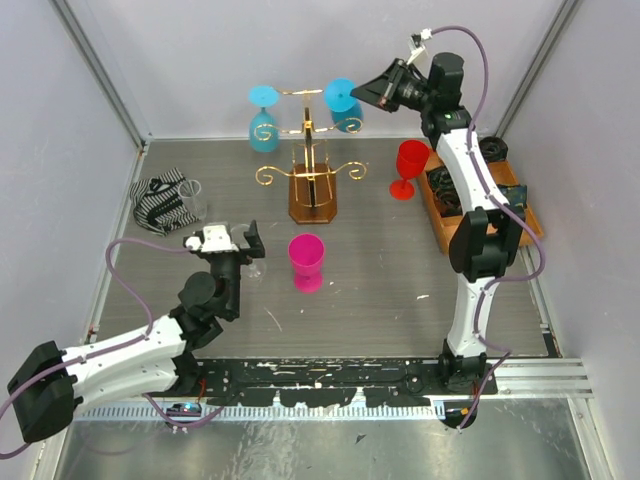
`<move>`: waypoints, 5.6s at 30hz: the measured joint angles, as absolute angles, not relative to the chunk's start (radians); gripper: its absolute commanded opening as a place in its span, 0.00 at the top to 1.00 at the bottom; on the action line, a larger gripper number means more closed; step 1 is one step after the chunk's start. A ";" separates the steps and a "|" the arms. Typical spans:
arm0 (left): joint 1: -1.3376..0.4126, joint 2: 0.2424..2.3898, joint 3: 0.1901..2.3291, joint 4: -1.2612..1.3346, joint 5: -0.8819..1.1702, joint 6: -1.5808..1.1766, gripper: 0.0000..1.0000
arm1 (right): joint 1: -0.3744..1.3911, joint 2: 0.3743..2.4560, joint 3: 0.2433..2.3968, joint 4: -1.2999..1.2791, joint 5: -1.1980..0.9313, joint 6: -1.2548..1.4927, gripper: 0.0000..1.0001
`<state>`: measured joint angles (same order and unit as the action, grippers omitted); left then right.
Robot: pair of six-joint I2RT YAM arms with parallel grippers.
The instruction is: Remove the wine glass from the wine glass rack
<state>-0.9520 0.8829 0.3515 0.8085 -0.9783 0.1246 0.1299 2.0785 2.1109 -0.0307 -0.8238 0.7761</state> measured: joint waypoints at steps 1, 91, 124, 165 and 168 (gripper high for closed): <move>-0.952 0.879 0.353 0.798 -0.978 0.122 0.01 | 0.122 2.069 2.099 -0.054 -0.818 0.756 1.00; -0.952 0.553 0.531 0.272 -0.983 0.023 0.02 | 0.704 2.122 0.341 1.541 0.825 -1.220 1.00; -0.952 0.531 0.522 0.270 -0.980 0.079 0.01 | 0.704 1.829 0.448 0.984 0.758 -0.962 0.20; -0.893 0.798 0.995 -0.159 -0.929 -0.099 0.15 | 0.757 1.230 1.047 -0.546 0.424 0.079 0.00; -0.740 0.962 1.197 -0.274 -0.770 -0.196 0.21 | 0.779 1.217 1.130 -0.601 0.414 0.094 0.00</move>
